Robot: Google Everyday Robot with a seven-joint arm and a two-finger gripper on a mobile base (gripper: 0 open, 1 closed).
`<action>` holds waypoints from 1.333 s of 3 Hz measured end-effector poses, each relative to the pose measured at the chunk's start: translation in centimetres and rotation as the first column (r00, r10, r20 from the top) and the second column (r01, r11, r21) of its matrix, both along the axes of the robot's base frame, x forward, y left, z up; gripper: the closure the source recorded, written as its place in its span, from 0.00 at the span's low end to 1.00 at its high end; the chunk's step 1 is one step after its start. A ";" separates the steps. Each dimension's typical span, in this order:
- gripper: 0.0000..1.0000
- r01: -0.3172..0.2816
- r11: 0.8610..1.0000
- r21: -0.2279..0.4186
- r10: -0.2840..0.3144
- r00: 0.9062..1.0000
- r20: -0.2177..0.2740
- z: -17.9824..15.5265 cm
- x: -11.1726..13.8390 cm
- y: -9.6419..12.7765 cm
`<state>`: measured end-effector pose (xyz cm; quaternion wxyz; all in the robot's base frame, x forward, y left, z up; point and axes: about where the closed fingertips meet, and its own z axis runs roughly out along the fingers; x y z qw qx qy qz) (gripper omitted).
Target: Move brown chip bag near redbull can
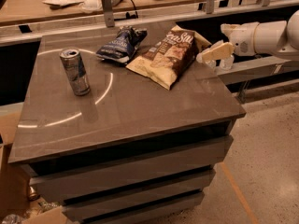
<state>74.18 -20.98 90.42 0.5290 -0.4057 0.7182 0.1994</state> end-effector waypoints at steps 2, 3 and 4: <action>0.00 -0.008 1.000 0.005 0.008 1.000 -0.010 -2.0 2.1 0.8; 0.18 -0.013 1.000 0.007 0.013 1.000 -0.005 -2.3 3.4 1.2; 0.42 -0.038 0.999 0.014 0.038 0.999 -0.009 -2.8 4.4 1.9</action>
Offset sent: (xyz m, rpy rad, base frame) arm 0.0364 0.0028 -0.0244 0.0047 0.0067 0.0030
